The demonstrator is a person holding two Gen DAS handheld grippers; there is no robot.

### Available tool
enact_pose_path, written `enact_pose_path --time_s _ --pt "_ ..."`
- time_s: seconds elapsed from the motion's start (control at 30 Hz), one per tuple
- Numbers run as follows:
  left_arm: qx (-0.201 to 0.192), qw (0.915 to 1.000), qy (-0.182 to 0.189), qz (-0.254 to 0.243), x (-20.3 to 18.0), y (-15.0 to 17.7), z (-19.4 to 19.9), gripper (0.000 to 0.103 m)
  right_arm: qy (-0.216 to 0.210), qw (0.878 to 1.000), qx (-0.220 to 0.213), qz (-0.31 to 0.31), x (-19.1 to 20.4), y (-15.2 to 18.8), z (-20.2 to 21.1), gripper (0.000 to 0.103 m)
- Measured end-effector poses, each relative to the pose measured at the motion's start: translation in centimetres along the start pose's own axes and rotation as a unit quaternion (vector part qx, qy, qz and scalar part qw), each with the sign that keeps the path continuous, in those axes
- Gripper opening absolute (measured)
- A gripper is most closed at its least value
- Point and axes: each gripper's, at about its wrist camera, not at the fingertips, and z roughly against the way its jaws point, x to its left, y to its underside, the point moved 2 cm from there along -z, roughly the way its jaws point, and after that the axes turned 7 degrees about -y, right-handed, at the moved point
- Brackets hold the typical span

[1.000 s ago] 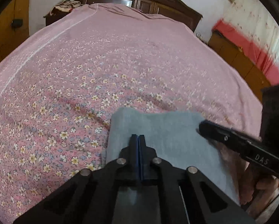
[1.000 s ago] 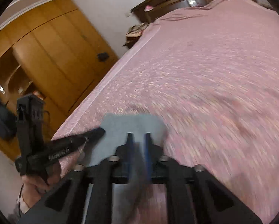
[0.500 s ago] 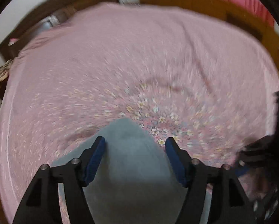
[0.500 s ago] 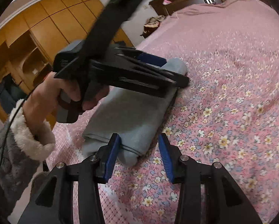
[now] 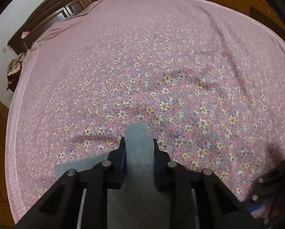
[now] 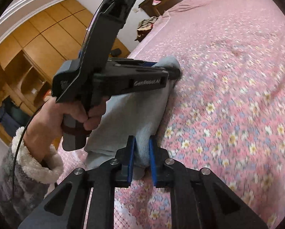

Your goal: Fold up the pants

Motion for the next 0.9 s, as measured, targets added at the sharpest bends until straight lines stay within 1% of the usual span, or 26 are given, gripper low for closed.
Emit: enact_pose_path --time_s 0.1,0.2,0.23,0.3,0.33,0.37,0.4,0.43,0.47,0.5,0.53,0.57,0.6,0.63,0.67,0.7,0.73,0.77,0.8,0.87,0.9 --pt "-0.012 0.9998 -0.012 0.012 -0.3 0.4 0.1 0.024 -0.005 1.0 0.004 -0.012 0.0 1.5 0.6 0.015" --pt "-0.019 0.9991 -0.008 0.038 -0.2 0.1 -0.4 0.024 -0.007 1.0 0.016 -0.02 -0.3 2.3 1.8 0.017" --pt "-0.024 0.9987 -0.013 0.042 -0.4 -0.2 0.0 0.024 -0.001 1.0 0.022 -0.015 -0.6 1.6 1.2 0.02" --pt "-0.039 0.9975 -0.028 0.051 -0.5 -1.1 0.2 0.022 0.005 0.999 0.036 0.0 0.2 1.6 2.0 0.025" --pt "-0.043 0.9969 -0.036 0.055 -0.3 -1.5 0.3 0.022 -0.001 0.999 0.04 0.0 0.3 1.6 2.4 0.025" --pt "-0.045 0.9963 -0.04 0.061 -0.2 -1.7 0.5 0.021 -0.015 0.999 0.039 -0.002 0.2 1.1 3.1 0.025" --pt "-0.046 0.9963 -0.034 0.065 -0.1 -1.9 0.8 0.02 -0.028 0.999 0.033 -0.004 -0.1 0.7 3.8 0.03" --pt "-0.055 0.9954 -0.03 0.072 0.2 -1.9 1.9 0.02 -0.037 0.999 0.022 -0.008 -0.4 -0.1 4.4 0.041" --pt "-0.07 0.9938 -0.025 0.083 0.5 -1.8 3.2 0.02 -0.04 0.999 0.009 -0.013 -0.8 -0.9 5.0 0.049" --pt "-0.089 0.9913 -0.009 0.097 1.2 -1.6 4.9 0.02 -0.041 0.999 -0.001 -0.02 -1.1 -1.6 5.3 0.059" --pt "-0.111 0.9871 0.016 0.115 2.1 -1.0 7.4 0.02 -0.049 0.998 -0.016 -0.041 -1.8 -2.7 5.6 0.06" --pt "-0.123 0.9835 0.028 0.129 2.8 -0.5 9.0 0.023 -0.06 0.996 -0.023 -0.056 -2.2 -3.3 5.6 0.06" --pt "-0.133 0.9784 0.046 0.152 3.9 0.6 11.1 0.025 -0.077 0.994 -0.027 -0.076 -2.6 -3.9 5.3 0.062" --pt "-0.138 0.9731 0.055 0.176 4.9 0.9 12.3 0.026 -0.08 0.993 -0.027 -0.086 -2.9 -4.4 4.9 0.062" --pt "-0.145 0.9672 0.067 0.198 5.8 1.7 13.5 0.032 -0.077 0.992 -0.027 -0.092 -3.1 -4.8 4.4 0.062" --pt "-0.148 0.9624 0.083 0.212 6.7 2.7 14.4 0.047 -0.073 0.993 -0.02 -0.092 -3.4 -5.3 3.7 0.062" --pt "-0.14 0.9603 0.101 0.219 7.5 3.9 14.8 0.055 -0.069 0.993 -0.005 -0.093 -3.9 -5.5 2.6 0.062" --pt "-0.132 0.9583 0.109 0.229 8.3 5.1 14.8 0.064 -0.066 0.993 0.012 -0.095 -4.2 -5.5 1.6 0.062" --pt "-0.124 0.9563 0.111 0.24 9.0 6.4 14.5 0.065 -0.061 0.993 0.035 -0.096 -4.5 -5.6 0.5 0.062" --pt "-0.092 0.9482 0.122 0.278 10.6 9.3 12.7 0.065 -0.044 0.993 0.07 -0.083 -4.3 -5.2 -1.3 0.062" --pt "-0.074 0.9401 0.138 0.303 11.4 10.9 11.2 0.065 -0.037 0.994 0.077 -0.068 -3.9 -4.8 -2.3 0.062"
